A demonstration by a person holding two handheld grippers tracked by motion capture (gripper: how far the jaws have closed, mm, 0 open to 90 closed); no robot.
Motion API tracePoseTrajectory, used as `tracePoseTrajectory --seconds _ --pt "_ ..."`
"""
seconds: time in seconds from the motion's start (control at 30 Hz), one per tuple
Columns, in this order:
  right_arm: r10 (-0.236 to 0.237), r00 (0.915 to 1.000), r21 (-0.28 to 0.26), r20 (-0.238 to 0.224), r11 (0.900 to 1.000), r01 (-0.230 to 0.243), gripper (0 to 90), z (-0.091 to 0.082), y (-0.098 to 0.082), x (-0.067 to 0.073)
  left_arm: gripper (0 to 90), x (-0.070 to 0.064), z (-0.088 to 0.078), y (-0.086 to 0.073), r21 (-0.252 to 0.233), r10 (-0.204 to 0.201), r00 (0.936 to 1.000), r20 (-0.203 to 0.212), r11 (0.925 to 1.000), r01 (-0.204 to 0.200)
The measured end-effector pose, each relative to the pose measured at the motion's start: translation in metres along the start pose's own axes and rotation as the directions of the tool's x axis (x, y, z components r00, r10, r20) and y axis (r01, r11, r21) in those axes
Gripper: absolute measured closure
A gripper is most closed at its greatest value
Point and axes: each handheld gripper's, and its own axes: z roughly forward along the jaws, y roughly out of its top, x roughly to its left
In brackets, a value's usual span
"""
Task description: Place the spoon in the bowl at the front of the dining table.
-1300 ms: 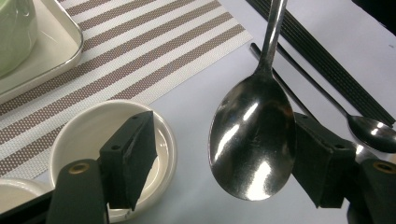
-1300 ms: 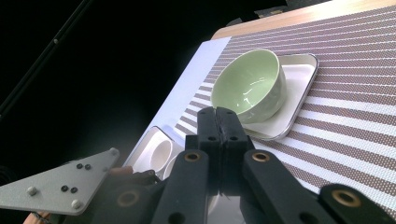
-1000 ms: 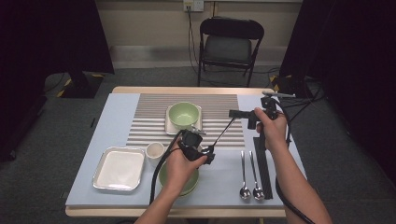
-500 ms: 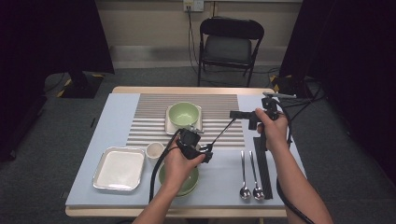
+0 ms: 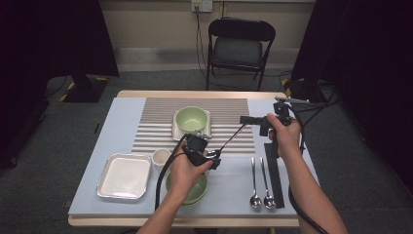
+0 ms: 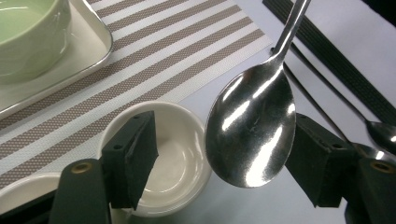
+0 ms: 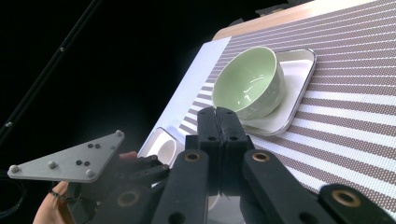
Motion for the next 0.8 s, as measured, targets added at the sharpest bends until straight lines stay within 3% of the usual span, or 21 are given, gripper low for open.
tracePoseTrajectory --seconds 0.47,0.8 --pt "0.019 0.9998 -0.029 0.010 0.999 -0.019 90.0 0.004 0.001 -0.002 27.9 0.001 -0.003 -0.002 0.021 0.009 0.9999 0.012 0.9997 -0.009" --pt "0.034 0.9990 -0.044 0.030 0.998 -0.033 90.0 0.004 0.001 -0.008 23.5 0.006 -0.011 -0.002 0.007 0.019 0.9993 0.032 0.9998 -0.019"
